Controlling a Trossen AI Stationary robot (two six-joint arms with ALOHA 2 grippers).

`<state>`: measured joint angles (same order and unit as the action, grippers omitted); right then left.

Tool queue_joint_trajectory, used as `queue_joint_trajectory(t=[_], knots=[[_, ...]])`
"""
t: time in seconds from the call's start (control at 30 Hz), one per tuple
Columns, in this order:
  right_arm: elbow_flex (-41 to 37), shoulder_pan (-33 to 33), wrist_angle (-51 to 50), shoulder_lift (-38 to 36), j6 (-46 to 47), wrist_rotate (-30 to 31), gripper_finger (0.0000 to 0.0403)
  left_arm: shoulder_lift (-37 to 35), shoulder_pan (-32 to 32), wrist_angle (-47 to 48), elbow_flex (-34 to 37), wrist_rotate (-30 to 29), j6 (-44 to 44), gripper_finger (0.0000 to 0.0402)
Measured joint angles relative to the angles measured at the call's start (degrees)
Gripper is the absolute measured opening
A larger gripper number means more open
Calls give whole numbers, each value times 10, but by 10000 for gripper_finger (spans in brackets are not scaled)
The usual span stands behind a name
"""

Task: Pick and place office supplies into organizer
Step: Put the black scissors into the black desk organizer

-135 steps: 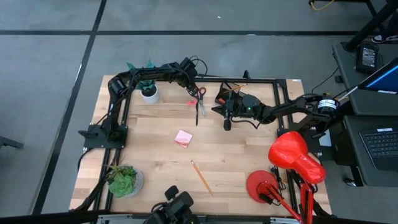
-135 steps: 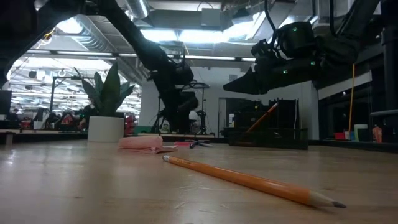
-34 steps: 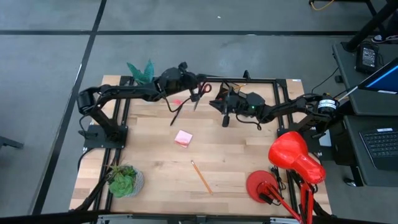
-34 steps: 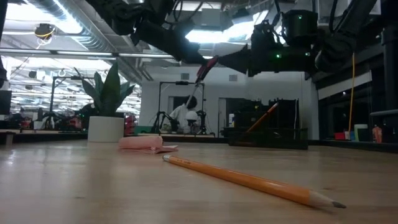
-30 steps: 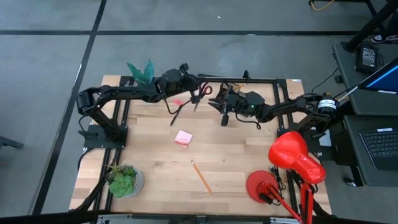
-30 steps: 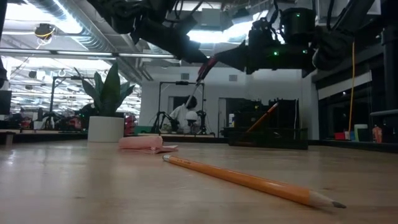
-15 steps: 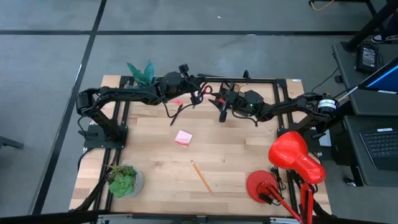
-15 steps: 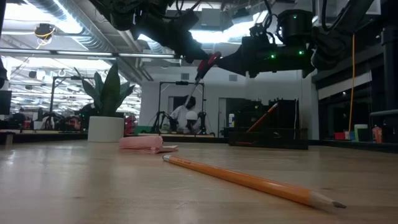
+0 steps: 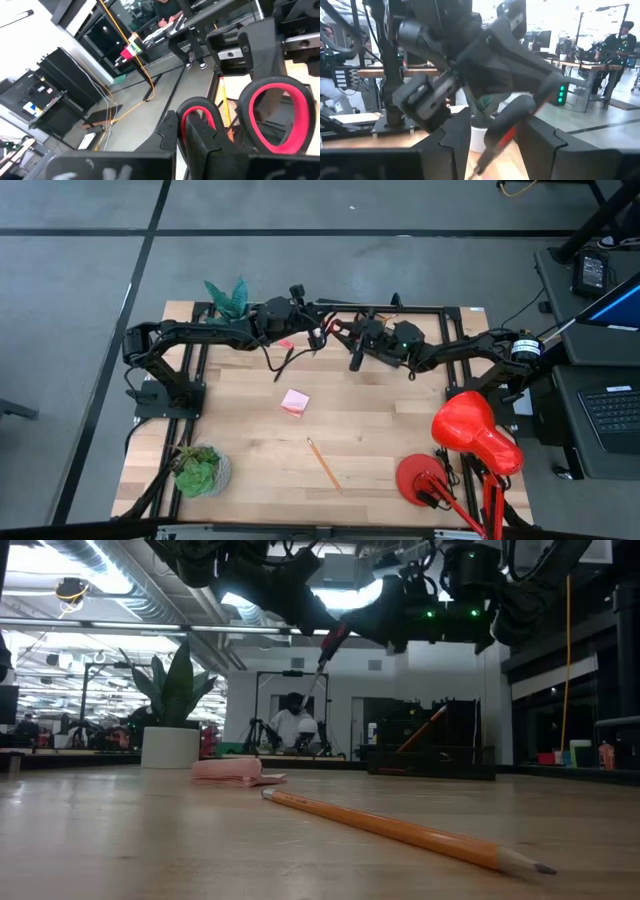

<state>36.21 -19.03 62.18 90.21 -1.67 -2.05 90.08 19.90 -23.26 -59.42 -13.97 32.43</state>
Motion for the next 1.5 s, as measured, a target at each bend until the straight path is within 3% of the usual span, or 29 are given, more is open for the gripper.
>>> queue_joint_trajectory(t=[0.3,0.63,0.83,1.07,1.23,1.37,1.5], knots=[[38,0,-81,0,0,-1,136,0,-14,-2,0,-24,32,7],[38,1,-88,0,-18,-2,28,0,-25,-1,0,-30,35,6],[38,0,-89,0,-20,-1,28,0,-37,0,0,-86,61,25],[38,0,-88,0,-21,3,28,-15,-27,9,0,-94,58,79],[38,0,-99,0,-34,2,28,-68,-16,34,-1,-95,62,102],[38,-2,-101,-3,-43,11,28,-122,-1,116,-1,-72,25,101],[38,-3,-120,-25,-86,82,28,-158,25,198,-1,28,-47,73]])
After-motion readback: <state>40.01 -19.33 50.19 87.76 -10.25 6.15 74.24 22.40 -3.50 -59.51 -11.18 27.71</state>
